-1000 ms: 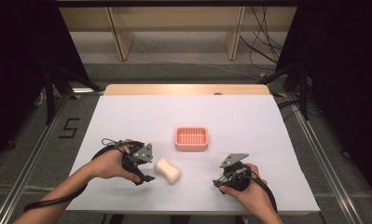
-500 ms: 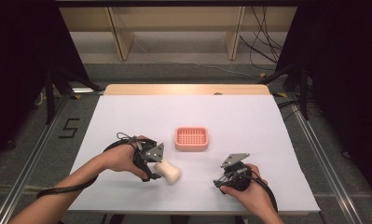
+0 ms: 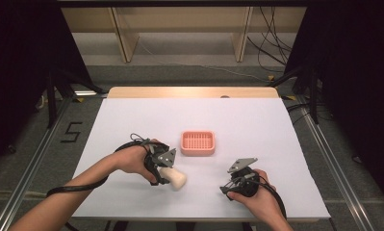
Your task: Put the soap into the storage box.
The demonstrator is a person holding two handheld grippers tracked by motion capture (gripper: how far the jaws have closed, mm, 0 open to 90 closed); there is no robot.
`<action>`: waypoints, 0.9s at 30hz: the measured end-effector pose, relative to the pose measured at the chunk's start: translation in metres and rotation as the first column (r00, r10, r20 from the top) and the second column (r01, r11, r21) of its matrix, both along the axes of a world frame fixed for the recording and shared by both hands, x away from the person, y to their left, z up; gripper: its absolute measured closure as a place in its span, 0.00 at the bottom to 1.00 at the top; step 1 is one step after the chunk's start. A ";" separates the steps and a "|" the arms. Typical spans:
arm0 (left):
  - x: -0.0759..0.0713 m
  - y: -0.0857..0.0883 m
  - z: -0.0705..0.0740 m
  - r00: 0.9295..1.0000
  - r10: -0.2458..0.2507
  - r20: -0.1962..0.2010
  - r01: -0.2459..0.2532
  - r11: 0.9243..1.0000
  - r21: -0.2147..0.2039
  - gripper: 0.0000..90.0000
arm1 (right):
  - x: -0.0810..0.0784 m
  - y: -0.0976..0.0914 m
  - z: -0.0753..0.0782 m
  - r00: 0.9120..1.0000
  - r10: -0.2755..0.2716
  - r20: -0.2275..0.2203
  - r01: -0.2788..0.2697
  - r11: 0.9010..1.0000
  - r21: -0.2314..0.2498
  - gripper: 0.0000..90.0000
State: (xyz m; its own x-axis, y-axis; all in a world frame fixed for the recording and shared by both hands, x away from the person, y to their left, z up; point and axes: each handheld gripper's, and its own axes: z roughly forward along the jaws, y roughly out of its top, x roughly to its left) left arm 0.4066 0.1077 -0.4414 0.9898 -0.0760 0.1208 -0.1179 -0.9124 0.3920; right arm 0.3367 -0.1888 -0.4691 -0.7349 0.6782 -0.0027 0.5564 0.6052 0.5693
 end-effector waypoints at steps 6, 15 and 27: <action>0.002 -0.004 -0.002 1.000 -0.018 0.001 0.018 1.000 0.023 0.28 | 0.001 -0.001 0.003 1.000 0.014 -0.016 -0.014 1.000 0.002 0.40; 0.002 -0.009 -0.006 0.999 -0.049 -0.011 0.049 0.998 0.040 0.28 | 0.001 0.001 0.001 1.000 0.014 -0.019 -0.014 1.000 -0.012 0.40; 0.005 -0.015 -0.011 0.997 -0.070 -0.017 0.071 0.996 0.052 0.28 | 0.000 0.002 0.000 1.000 0.005 -0.028 -0.006 1.000 -0.016 0.40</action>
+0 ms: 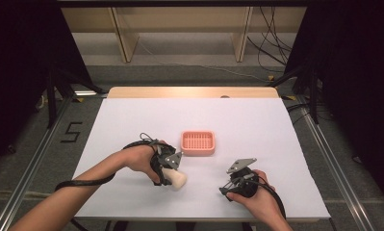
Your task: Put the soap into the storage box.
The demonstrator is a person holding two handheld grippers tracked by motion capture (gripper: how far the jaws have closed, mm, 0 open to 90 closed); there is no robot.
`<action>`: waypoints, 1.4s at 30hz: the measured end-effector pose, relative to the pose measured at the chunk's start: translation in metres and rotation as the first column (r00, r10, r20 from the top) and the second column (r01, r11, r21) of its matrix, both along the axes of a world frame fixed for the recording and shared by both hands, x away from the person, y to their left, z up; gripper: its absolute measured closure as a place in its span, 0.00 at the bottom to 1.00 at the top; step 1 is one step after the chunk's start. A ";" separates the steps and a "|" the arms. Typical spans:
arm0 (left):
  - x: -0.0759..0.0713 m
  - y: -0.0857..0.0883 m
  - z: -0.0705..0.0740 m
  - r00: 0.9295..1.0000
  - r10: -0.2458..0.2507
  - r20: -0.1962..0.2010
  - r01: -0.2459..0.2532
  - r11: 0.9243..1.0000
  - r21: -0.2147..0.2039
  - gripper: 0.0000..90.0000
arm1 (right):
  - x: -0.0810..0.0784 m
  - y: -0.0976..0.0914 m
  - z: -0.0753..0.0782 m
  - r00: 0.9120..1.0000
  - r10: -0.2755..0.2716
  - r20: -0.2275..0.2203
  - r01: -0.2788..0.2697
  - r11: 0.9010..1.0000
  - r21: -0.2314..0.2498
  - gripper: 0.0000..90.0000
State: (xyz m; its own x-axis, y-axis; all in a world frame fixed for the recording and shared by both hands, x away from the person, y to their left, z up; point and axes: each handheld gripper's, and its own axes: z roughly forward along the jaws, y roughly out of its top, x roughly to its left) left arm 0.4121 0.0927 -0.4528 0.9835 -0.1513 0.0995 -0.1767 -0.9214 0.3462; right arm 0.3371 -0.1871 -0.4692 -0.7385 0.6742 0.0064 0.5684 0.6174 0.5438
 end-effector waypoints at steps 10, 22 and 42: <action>0.001 -0.003 -0.008 0.999 0.026 -0.030 -0.025 0.999 0.045 0.35 | 0.000 0.000 0.000 1.000 -0.005 -0.001 0.005 1.000 -0.006 0.40; -0.002 -0.003 -0.008 0.996 0.066 -0.065 -0.059 0.993 0.104 0.45 | -0.001 0.001 0.000 1.000 0.005 -0.007 -0.005 1.000 0.005 0.40; -0.007 -0.015 -0.007 0.996 0.052 -0.076 -0.043 0.992 0.119 0.42 | -0.002 0.001 -0.001 1.000 0.002 -0.019 -0.002 1.000 0.001 0.40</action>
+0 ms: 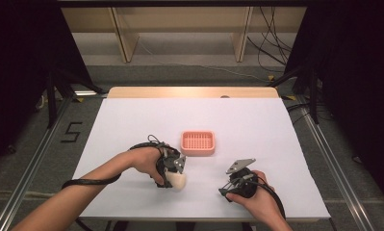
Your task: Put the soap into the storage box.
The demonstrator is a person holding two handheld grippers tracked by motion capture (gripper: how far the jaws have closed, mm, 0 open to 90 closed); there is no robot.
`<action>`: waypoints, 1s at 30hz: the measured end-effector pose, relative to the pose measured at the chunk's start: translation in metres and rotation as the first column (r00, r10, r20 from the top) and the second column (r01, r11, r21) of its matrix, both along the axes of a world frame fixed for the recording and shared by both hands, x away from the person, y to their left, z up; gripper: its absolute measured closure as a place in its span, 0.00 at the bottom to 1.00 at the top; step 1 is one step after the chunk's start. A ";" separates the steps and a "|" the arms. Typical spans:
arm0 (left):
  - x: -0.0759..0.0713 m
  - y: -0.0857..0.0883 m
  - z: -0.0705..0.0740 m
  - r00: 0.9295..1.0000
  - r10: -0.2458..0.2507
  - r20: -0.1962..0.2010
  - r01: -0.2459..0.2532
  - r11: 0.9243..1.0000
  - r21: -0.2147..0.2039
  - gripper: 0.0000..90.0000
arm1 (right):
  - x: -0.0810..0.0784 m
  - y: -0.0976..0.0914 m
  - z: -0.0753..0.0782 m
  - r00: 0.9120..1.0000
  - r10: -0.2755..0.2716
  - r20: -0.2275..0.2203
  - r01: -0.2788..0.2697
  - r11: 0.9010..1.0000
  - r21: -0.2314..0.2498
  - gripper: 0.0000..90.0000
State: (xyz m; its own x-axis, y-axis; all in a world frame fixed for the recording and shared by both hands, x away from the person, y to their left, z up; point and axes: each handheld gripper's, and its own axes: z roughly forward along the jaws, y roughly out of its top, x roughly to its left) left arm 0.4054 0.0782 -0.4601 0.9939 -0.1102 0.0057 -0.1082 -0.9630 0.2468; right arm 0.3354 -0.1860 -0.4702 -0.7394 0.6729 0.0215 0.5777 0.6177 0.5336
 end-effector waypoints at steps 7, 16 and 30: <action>-0.002 -0.002 -0.002 1.000 -0.005 -0.009 0.005 1.000 0.010 0.48 | 0.002 0.000 -0.002 1.000 0.009 0.002 -0.009 1.000 0.002 0.40; -0.001 -0.005 -0.001 1.000 0.027 -0.015 -0.027 0.998 0.053 0.53 | 0.001 0.000 -0.002 1.000 0.019 0.001 -0.019 1.000 0.010 0.40; -0.006 -0.005 0.000 0.992 0.126 -0.025 -0.125 0.991 0.056 0.54 | 0.001 0.000 -0.003 1.000 0.017 -0.007 -0.017 1.000 0.002 0.40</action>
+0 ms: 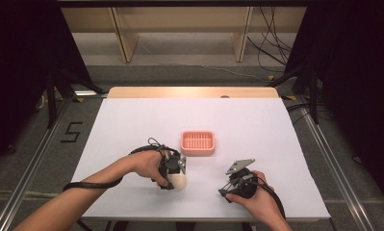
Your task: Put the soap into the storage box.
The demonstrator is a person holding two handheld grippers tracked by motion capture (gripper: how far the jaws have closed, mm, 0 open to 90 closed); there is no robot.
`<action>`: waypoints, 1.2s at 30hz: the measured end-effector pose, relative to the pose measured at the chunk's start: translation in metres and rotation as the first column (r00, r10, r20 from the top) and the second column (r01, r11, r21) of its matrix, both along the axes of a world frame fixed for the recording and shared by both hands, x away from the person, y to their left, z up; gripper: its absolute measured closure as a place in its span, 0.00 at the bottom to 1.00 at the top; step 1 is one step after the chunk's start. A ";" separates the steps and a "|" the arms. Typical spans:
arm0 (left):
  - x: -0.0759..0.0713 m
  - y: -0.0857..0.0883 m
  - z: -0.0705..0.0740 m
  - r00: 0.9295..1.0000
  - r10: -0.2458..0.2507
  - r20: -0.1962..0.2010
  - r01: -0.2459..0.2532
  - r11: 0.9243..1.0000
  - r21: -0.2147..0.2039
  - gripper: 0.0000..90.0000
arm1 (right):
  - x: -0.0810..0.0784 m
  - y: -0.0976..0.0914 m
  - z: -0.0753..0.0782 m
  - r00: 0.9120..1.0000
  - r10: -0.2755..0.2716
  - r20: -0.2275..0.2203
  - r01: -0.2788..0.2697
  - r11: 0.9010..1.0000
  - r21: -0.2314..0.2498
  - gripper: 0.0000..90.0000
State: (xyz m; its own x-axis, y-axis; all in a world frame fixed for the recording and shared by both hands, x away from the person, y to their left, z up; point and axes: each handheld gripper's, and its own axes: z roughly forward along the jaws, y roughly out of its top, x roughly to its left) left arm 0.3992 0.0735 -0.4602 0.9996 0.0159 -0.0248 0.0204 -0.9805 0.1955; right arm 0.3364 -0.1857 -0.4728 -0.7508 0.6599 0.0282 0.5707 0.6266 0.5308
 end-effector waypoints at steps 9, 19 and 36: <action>0.000 0.001 0.001 1.000 0.028 -0.002 -0.028 0.999 -0.015 0.54 | 0.001 -0.001 -0.001 1.000 0.008 -0.001 -0.008 1.000 0.005 0.40; 0.001 0.003 0.004 1.000 0.031 0.004 -0.031 0.999 -0.030 0.54 | 0.001 -0.001 0.000 1.000 0.008 0.008 -0.008 1.000 0.004 0.40; 0.003 0.003 0.011 0.999 0.024 0.022 -0.023 0.998 -0.058 0.55 | -0.002 -0.001 0.001 1.000 -0.018 -0.002 0.018 1.000 0.007 0.40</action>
State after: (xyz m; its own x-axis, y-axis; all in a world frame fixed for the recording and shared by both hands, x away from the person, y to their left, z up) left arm 0.4018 0.0769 -0.4488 0.9992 0.0386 -0.0037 0.0382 -0.9669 0.2523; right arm 0.3348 -0.1869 -0.4719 -0.7388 0.6730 0.0345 0.5828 0.6123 0.5343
